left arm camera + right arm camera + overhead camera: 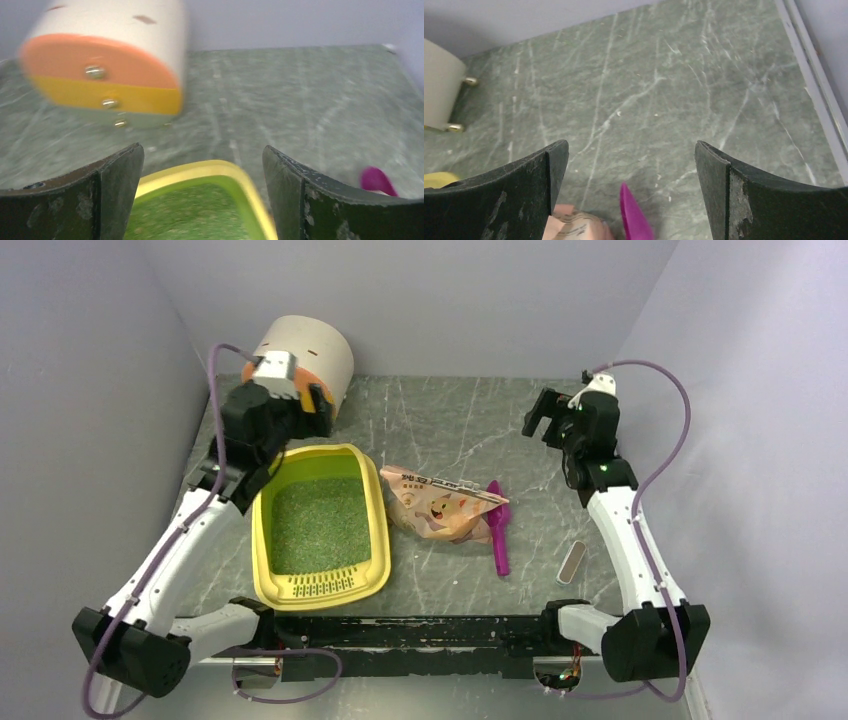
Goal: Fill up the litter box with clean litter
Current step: Reset both arms
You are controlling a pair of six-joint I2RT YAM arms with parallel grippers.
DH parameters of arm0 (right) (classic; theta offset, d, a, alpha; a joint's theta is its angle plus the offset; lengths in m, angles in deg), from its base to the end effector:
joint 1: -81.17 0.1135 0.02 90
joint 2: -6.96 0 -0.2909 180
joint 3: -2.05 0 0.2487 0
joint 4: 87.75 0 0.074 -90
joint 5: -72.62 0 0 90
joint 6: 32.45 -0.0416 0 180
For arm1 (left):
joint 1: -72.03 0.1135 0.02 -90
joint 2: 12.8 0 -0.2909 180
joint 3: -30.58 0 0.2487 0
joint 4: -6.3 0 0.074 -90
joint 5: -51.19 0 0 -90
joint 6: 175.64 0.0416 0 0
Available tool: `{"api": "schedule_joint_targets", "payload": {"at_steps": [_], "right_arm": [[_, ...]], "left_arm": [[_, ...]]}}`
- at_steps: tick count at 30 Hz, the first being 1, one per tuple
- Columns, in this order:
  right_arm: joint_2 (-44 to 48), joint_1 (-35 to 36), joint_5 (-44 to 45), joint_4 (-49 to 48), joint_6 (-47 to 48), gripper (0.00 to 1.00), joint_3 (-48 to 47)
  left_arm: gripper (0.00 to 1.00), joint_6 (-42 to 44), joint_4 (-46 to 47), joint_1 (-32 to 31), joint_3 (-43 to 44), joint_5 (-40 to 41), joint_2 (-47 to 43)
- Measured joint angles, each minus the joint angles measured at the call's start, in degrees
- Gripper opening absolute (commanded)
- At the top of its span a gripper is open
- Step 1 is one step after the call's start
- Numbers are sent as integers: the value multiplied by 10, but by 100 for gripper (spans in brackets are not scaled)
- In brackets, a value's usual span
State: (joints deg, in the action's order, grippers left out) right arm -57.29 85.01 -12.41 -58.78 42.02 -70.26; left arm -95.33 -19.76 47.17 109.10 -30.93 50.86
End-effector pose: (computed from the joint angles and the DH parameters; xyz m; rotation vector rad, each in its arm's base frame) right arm 0.2474 0.0130 0.3692 0.2547 1.9201 0.1414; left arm 0.2241 -0.0975 0.4156 0.1345 1.7700 -0.3157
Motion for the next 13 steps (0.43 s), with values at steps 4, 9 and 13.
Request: {"api": "schedule_joint_targets", "payload": {"at_steps": [4,9,13], "right_arm": [[-7,0,-38,21,2,100,-54],[14,0,-72,21,3,100,-85],[15,0,-70,27,-3,100,-85]], "left_arm": [[92,-12,-42,151,13,-25,-1],[92,-30,-78,228,19,-43,-18],[92,-32,-85,227,30,-59,-33]]}}
